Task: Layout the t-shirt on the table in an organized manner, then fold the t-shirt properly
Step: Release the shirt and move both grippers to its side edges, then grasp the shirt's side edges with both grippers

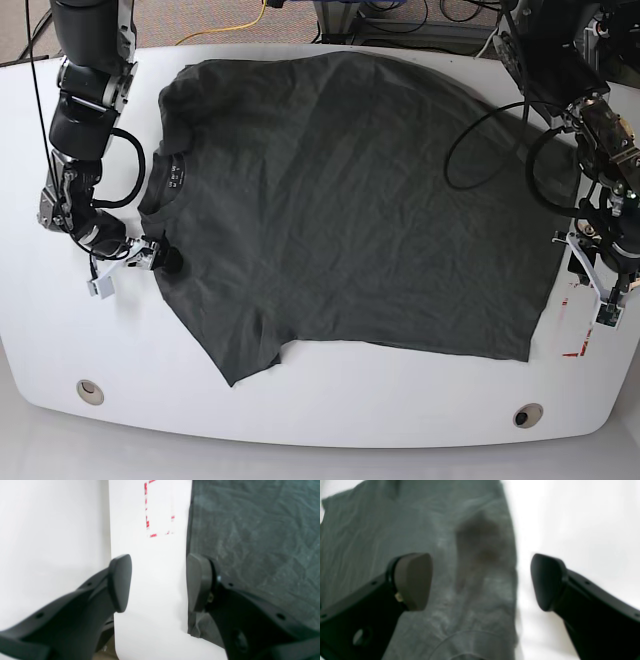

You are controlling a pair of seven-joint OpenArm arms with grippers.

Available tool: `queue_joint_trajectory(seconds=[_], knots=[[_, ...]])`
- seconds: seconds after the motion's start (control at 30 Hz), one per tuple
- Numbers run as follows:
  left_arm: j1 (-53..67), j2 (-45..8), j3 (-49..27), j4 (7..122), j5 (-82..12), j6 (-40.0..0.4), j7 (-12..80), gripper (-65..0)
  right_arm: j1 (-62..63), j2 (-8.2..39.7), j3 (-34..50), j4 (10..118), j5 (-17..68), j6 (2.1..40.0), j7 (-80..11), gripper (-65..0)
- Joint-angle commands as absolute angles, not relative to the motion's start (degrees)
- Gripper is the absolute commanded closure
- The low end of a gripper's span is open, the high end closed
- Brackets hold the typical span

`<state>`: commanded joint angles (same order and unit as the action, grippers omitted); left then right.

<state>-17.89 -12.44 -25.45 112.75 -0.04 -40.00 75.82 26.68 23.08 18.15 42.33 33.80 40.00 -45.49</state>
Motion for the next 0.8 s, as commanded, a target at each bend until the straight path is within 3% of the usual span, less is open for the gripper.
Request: queue_joint_trajectory(seconds=[0.53, 0.63, 0.73, 0.8], knots=[[-17.9, -12.6, -25.4, 102.1, 0.0, -40.0, 69.2, -32.6, 28.0, 19.0, 18.0, 42.3, 33.6, 40.0, -46.2, -58.5], [-18.9, -12.7, -25.4, 97.4, 0.0, -40.0, 66.4, -32.6, 28.5, 19.0, 18.0, 42.3, 33.6, 40.0, -46.1, -50.4], [-19.5, -12.7, -25.4, 91.7, 0.0, -37.3, 61.9, -32.6, 28.6, 19.1, 18.0, 42.3, 33.6, 40.0, -45.5, -35.7], [-19.8, -12.7, -25.4, 88.2, 0.0, -33.4, 58.9, -32.8, 29.2, 19.3, 18.0, 42.3, 33.6, 40.0, -44.7, -22.8]])
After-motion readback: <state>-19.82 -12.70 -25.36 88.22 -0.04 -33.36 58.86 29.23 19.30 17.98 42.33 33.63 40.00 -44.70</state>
